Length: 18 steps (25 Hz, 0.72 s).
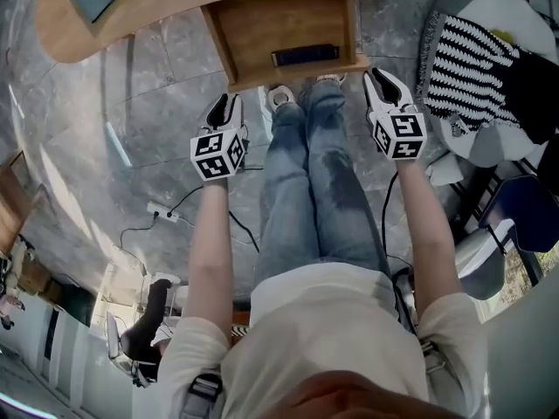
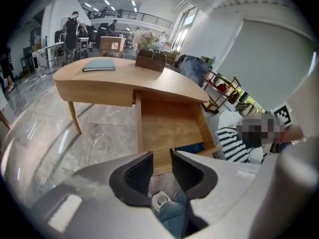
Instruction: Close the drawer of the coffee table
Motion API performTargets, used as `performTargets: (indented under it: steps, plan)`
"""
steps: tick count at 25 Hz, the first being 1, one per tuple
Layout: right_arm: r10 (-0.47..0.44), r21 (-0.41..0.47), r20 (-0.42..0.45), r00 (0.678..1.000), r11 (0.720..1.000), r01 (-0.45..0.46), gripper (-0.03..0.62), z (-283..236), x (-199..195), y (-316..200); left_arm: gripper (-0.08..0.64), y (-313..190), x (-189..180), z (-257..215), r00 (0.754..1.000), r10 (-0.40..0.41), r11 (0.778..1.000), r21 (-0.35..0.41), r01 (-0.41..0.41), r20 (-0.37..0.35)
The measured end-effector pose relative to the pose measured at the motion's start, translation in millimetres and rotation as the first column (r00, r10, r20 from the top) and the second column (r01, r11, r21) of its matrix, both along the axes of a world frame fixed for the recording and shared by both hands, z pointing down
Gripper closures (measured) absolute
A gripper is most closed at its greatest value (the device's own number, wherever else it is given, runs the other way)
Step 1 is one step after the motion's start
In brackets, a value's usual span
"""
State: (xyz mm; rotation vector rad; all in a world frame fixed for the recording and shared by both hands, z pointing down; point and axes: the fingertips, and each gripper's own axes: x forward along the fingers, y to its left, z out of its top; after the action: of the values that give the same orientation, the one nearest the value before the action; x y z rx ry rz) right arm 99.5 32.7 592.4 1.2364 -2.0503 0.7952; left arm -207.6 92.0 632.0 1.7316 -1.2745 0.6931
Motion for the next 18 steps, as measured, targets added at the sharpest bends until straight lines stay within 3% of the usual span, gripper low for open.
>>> performTargets:
  steps: [7,12,18]
  plan:
    - [-0.043,-0.075,-0.040,0.998,0.996,0.040,0.452,50.9,12.1,11.6,0.315,17.1,1.4,47.8,0.990,0.116,0.992,-0.059,-0.112,0.078]
    - [-0.126,-0.122,-0.105,0.986,0.986,0.113,0.400,84.8,21.5,24.7,0.275,27.7,-5.3,84.4,0.959,0.218,0.974,-0.103,-0.201,0.183]
    - [-0.188,-0.166,-0.168,0.968,0.973,0.160,0.359,116.1,31.2,34.8,0.258,26.5,-3.6,110.1,0.939,0.270,0.960,-0.140,-0.244,0.213]
